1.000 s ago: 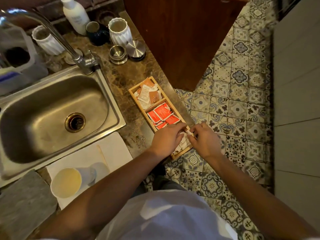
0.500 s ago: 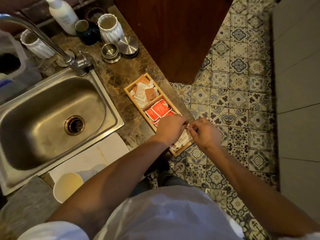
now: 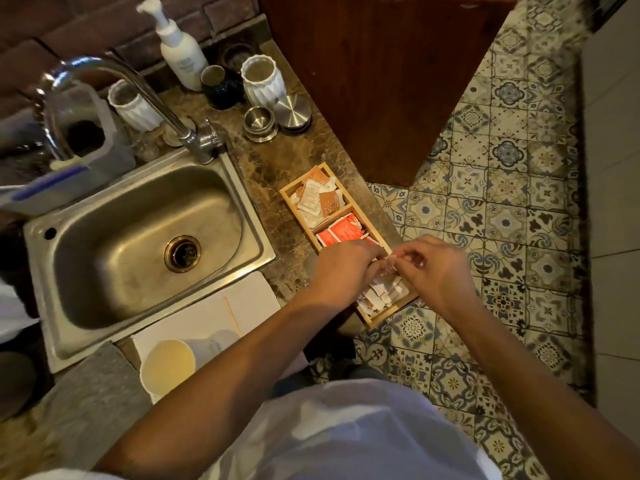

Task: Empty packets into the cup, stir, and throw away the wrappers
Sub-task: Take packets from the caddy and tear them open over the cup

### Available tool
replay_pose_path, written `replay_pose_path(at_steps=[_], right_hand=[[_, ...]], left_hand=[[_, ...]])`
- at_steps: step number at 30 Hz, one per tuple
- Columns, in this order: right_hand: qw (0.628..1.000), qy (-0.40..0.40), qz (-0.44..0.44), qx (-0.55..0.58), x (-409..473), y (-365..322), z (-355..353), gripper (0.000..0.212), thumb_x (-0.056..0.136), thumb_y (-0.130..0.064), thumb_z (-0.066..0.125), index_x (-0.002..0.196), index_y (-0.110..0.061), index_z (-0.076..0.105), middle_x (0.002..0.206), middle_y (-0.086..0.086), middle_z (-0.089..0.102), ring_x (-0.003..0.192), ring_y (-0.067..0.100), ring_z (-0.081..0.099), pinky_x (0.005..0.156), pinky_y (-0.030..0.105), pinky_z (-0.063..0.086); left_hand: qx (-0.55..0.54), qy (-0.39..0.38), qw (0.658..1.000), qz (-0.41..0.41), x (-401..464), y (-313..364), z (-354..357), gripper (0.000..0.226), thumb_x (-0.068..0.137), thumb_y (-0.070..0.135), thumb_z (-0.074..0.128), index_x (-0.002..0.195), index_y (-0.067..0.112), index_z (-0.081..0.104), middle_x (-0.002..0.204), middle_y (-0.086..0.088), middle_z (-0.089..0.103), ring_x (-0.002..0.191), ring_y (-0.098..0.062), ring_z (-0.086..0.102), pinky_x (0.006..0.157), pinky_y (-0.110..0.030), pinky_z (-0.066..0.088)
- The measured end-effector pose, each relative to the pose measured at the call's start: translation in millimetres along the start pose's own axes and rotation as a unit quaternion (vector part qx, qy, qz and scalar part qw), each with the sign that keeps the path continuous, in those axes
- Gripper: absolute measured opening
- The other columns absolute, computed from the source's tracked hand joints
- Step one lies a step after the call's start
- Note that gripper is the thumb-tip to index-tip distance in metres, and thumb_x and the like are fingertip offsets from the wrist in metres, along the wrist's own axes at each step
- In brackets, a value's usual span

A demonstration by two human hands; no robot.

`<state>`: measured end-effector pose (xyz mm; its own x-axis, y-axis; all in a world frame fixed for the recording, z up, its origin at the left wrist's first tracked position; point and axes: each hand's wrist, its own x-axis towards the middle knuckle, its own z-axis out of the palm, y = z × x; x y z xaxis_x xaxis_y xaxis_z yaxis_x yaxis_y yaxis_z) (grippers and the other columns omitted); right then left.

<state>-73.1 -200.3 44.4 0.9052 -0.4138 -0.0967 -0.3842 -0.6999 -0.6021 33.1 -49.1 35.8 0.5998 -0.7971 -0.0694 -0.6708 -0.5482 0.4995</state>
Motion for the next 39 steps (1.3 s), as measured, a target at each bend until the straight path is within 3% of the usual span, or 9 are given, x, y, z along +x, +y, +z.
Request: replay_pose_path(at_steps=[3, 6, 12, 16, 21, 26, 30, 35, 39], right_hand=[[0.999, -0.016, -0.024, 0.020, 3, -24, -11, 0.012, 0.087, -0.040, 0.073, 0.095, -0.031, 0.076, 0.084, -0.017, 0.061, 0.075, -0.002, 0.057, 0.068, 0.021, 0.050], [0.996, -0.038, -0.053, 0.054, 5, -45, -18, 0.026, 0.084, -0.051, 0.066, 0.100, -0.033, 0.074, 0.086, -0.013, 0.064, 0.077, 0.001, 0.060, 0.067, 0.020, 0.050], [0.977, -0.126, -0.043, 0.166, 8, -77, -10, 0.014, 0.090, -0.029, 0.072, 0.104, -0.034, 0.073, 0.083, -0.010, 0.073, 0.075, 0.016, 0.069, 0.067, 0.041, 0.062], [0.959, -0.161, -0.063, 0.223, 6, -110, 0, 0.016, 0.091, -0.025, 0.072, 0.105, -0.024, 0.077, 0.090, -0.006, 0.076, 0.079, 0.012, 0.070, 0.067, 0.029, 0.058], [0.938, -0.182, -0.138, 0.261, -6, -172, 10, 0.021, 0.090, -0.016, 0.073, 0.094, -0.037, 0.075, 0.093, -0.014, 0.076, 0.085, 0.010, 0.070, 0.074, 0.028, 0.060], [0.932, -0.128, -0.269, 0.204, -24, -233, 15, 0.013, 0.092, -0.016, 0.073, 0.103, -0.021, 0.078, 0.093, -0.013, 0.077, 0.088, 0.007, 0.071, 0.074, 0.023, 0.056], [0.916, -0.123, -0.268, 0.272, -44, -277, 23, 0.015, 0.090, -0.014, 0.073, 0.104, -0.014, 0.079, 0.089, -0.001, 0.079, 0.079, 0.017, 0.073, 0.067, 0.031, 0.060], [0.898, -0.168, -0.218, 0.342, -68, -316, 39, 0.015, 0.090, -0.008, 0.070, 0.097, -0.019, 0.078, 0.086, 0.002, 0.079, 0.071, 0.027, 0.070, 0.059, 0.031, 0.057], [0.915, -0.135, -0.316, 0.212, -78, -339, 53, 0.015, 0.091, -0.021, 0.071, 0.103, -0.027, 0.077, 0.090, -0.020, 0.077, 0.078, 0.006, 0.073, 0.064, 0.021, 0.059]], left_hand=[[-0.053, 0.032, 0.998, -0.019, -18, -2, -25, 0.018, 0.096, 0.038, 0.061, 0.104, 0.029, 0.075, 0.099, 0.007, 0.076, 0.090, -0.014, 0.069, 0.074, -0.033, 0.054], [-0.130, 0.066, 0.987, -0.061, -40, -5, -49, 0.018, 0.094, 0.033, 0.066, 0.106, 0.025, 0.077, 0.103, 0.007, 0.078, 0.093, -0.009, 0.069, 0.081, -0.028, 0.054], [-0.259, 0.137, 0.938, -0.185, -92, -12, -87, 0.017, 0.090, 0.023, 0.073, 0.107, 0.023, 0.078, 0.100, 0.008, 0.076, 0.087, 0.001, 0.067, 0.075, -0.006, 0.047], [-0.346, 0.180, 0.893, -0.225, -130, -24, -105, 0.011, 0.090, 0.023, 0.073, 0.098, 0.031, 0.077, 0.087, 0.012, 0.074, 0.076, -0.001, 0.065, 0.067, -0.017, 0.051], [-0.393, 0.223, 0.866, -0.216, -178, -39, -129, 0.007, 0.093, 0.024, 0.069, 0.088, 0.025, 0.073, 0.075, 0.003, 0.070, 0.066, -0.013, 0.062, 0.063, -0.034, 0.053], [-0.300, 0.274, 0.901, -0.151, -220, -61, -167, 0.017, 0.097, 0.023, 0.064, 0.082, 0.031, 0.067, 0.070, 0.018, 0.066, 0.062, -0.009, 0.062, 0.061, -0.022, 0.049], [-0.254, 0.317, 0.908, -0.106, -253, -75, -190, 0.006, 0.093, 0.025, 0.067, 0.091, 0.027, 0.072, 0.074, 0.027, 0.065, 0.064, -0.005, 0.065, 0.064, -0.014, 0.047], [-0.283, 0.345, 0.890, -0.094, -285, -93, -191, 0.008, 0.093, 0.029, 0.065, 0.087, 0.028, 0.071, 0.075, 0.016, 0.067, 0.065, -0.007, 0.064, 0.066, -0.021, 0.050], [-0.315, 0.337, 0.882, -0.099, -310, -115, -190, 0.014, 0.092, 0.023, 0.070, 0.083, 0.013, 0.075, 0.074, 0.002, 0.070, 0.067, -0.013, 0.065, 0.065, -0.031, 0.054]])
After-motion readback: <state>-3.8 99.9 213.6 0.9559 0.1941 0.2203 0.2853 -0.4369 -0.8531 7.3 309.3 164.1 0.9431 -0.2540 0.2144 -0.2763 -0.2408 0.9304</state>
